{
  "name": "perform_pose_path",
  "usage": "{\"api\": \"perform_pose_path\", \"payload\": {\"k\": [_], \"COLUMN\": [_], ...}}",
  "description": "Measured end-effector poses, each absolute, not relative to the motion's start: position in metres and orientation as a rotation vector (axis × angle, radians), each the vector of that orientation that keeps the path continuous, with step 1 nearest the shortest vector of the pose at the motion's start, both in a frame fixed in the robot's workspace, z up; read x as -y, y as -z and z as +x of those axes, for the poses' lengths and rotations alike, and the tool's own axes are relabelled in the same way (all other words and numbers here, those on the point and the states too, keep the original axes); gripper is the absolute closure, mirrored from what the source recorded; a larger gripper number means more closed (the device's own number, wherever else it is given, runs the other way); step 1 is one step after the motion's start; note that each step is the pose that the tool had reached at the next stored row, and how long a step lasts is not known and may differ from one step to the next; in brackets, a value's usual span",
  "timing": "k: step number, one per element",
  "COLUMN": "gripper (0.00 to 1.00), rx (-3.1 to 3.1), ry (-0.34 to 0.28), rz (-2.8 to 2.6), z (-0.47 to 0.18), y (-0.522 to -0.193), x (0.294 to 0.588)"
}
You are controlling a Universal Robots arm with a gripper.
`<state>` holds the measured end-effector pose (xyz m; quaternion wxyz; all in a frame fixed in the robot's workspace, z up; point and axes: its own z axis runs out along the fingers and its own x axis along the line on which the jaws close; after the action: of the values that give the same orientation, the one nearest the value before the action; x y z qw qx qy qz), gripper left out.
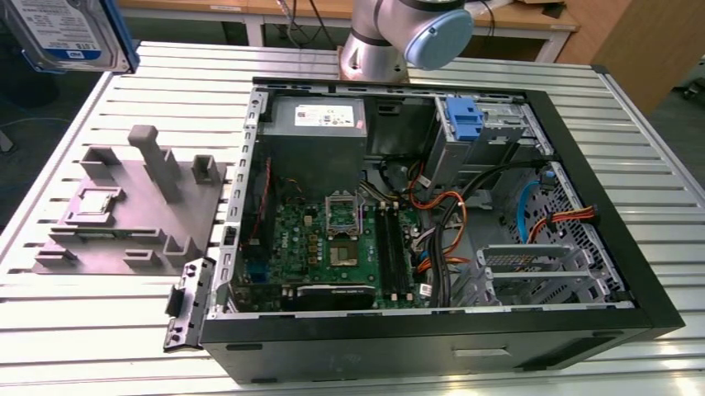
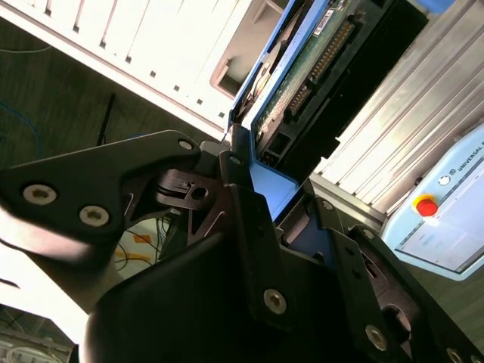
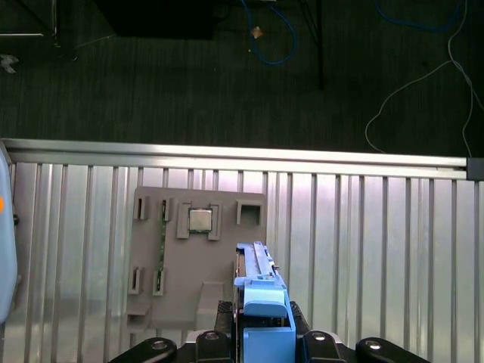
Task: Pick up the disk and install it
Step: 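Pick up the disk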
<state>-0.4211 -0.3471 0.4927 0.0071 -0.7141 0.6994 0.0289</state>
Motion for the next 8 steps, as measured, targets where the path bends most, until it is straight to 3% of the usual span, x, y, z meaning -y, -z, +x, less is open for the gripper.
{"api": "perform_pose_path", "payload": {"k": [8], "gripper": [0.63], "rx": [-2.187], "ry": [-0.091], "rz": [-2.233], "z": [-0.4192], "y": [-0.4928], "x": [0.3471]}}
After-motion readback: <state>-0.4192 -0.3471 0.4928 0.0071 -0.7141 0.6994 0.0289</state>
